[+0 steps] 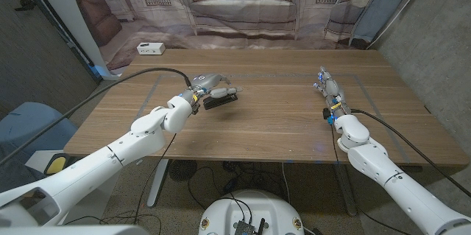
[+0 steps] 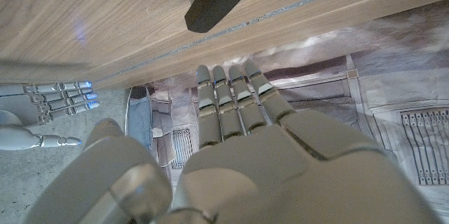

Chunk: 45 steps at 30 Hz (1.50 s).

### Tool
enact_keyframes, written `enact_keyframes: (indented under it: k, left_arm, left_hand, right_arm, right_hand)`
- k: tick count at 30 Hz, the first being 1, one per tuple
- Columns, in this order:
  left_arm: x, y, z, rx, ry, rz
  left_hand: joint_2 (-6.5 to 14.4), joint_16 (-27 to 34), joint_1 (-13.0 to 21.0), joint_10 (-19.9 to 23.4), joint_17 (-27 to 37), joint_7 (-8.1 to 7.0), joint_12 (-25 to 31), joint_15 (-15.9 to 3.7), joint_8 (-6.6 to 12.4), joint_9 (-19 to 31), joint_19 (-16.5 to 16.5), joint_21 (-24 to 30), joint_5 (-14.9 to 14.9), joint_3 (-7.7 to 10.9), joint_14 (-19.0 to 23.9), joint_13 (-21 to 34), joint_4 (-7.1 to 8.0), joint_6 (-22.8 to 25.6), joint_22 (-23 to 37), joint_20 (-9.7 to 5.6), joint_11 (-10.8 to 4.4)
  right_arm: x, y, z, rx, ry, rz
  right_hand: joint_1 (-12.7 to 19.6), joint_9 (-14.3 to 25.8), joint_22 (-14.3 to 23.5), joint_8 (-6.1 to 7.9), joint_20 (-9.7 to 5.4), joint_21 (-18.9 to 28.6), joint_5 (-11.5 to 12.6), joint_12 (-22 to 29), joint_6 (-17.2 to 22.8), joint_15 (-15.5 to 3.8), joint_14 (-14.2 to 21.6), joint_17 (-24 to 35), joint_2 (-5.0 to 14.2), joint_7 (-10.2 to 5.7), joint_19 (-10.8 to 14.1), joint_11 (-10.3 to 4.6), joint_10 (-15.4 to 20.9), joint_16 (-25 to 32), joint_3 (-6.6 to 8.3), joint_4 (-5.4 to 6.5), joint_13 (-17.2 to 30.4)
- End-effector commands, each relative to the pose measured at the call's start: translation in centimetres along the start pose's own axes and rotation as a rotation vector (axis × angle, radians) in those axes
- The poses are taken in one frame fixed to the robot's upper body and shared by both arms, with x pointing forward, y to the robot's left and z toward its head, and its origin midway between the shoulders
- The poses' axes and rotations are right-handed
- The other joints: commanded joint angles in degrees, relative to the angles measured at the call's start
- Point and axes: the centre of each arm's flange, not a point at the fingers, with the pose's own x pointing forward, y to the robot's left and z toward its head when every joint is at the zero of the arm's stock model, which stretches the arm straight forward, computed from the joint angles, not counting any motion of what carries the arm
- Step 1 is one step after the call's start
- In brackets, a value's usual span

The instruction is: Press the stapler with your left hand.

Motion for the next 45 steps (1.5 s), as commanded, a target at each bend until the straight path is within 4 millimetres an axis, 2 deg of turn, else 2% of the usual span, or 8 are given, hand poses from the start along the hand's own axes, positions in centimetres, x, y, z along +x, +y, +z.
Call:
enact_keyframes:
  k: [1,6,9,15,24,45]
  left_arm:
    - [0.3,0.4,0.2,0.08,0.025,-0.033]
    - [0.3,0.4,0.2,0.122,0.044,-0.05]
    - [0.4,0.3,0.1,0.124,0.048,-0.057]
    - [0.3,0.2,-0.1,0.134,0.06,-0.067]
    - [0.5,-0.6,-0.1,0.124,0.043,-0.093]
    - [1.2,-1.4,0.3,0.113,0.016,-0.113]
  left_hand:
    - [0.8,0.2,0.1,1.3,0.1,0.25,0.4,-0.08,0.56,0.2,0.7,0.3,-0.1,-0.32,1.2,0.0,-0.07,2.0,0.3,-0.03,-0.19]
    - [1.1,0.3,0.2,3.2,0.1,-1.09,0.6,-0.69,0.99,0.2,1.7,0.5,-0.1,-0.34,3.2,0.0,-0.15,5.4,0.3,-0.26,-0.57]
    - [1.3,0.3,0.3,3.8,0.1,-1.91,0.6,-0.61,0.6,0.1,2.2,0.6,-0.1,-0.32,3.7,0.0,-0.2,5.3,0.3,-0.21,-0.61]
    - [1.4,0.3,0.4,4.2,0.1,-2.21,0.6,-0.33,0.12,0.1,2.5,0.6,-0.1,-0.27,4.4,0.0,-0.24,4.8,0.3,-0.01,-0.55]
    - [1.7,-0.1,0.6,4.1,0.1,-2.2,0.3,-0.5,-1.11,0.1,2.6,0.4,-0.1,-0.19,4.1,0.0,-0.36,2.8,0.3,0.14,-0.82]
    - [1.8,-1.2,0.8,2.0,0.1,-1.57,-1.1,-0.4,-1.97,0.2,1.9,-0.1,-0.1,-0.24,2.3,0.0,-0.57,2.0,0.2,0.32,-0.93]
  right_arm:
    - [0.1,-0.3,0.0,0.007,0.004,-0.008]
    - [0.2,-0.3,-0.1,0.01,0.006,-0.007]
    - [0.3,-0.3,-0.2,0.007,0.005,-0.005]
    - [0.5,-0.2,-0.2,0.01,0.008,-0.004]
    - [0.7,-0.1,-0.2,0.007,0.009,0.002]
    - [0.5,-0.2,-0.5,0.016,0.016,-0.005]
  right_hand:
    - [0.0,0.2,0.1,0.2,0.06,-0.1,0.0,0.0,0.6,0.03,0.4,0.3,0.5,0.07,0.3,0.03,0.4,0.1,0.0,-0.35,0.2]
    - [0.0,0.2,0.1,0.18,0.06,-0.2,0.0,0.0,0.6,-0.01,0.5,0.3,0.53,0.03,0.4,0.01,0.5,0.1,0.0,-0.4,0.2]
    - [0.1,0.2,0.1,0.17,0.05,-0.2,0.0,0.0,0.6,-0.02,0.5,0.3,0.59,0.03,0.4,-0.06,0.5,0.1,0.02,-0.44,0.2]
    - [0.1,0.2,0.1,0.15,0.04,-0.3,0.0,-0.1,0.6,-0.04,0.5,0.3,0.63,0.0,0.4,-0.08,0.5,0.1,0.03,-0.48,0.2]
    - [0.1,0.2,0.1,0.12,0.08,-0.4,-0.1,-0.1,0.7,-0.06,0.6,0.3,0.68,-0.06,0.5,-0.09,0.6,0.0,0.0,-0.53,0.2]
    - [0.1,0.2,0.1,0.03,0.08,-0.6,-0.1,-0.2,0.7,-0.08,0.6,0.4,0.73,-0.04,0.6,0.0,0.6,-0.1,-0.05,-0.69,0.2]
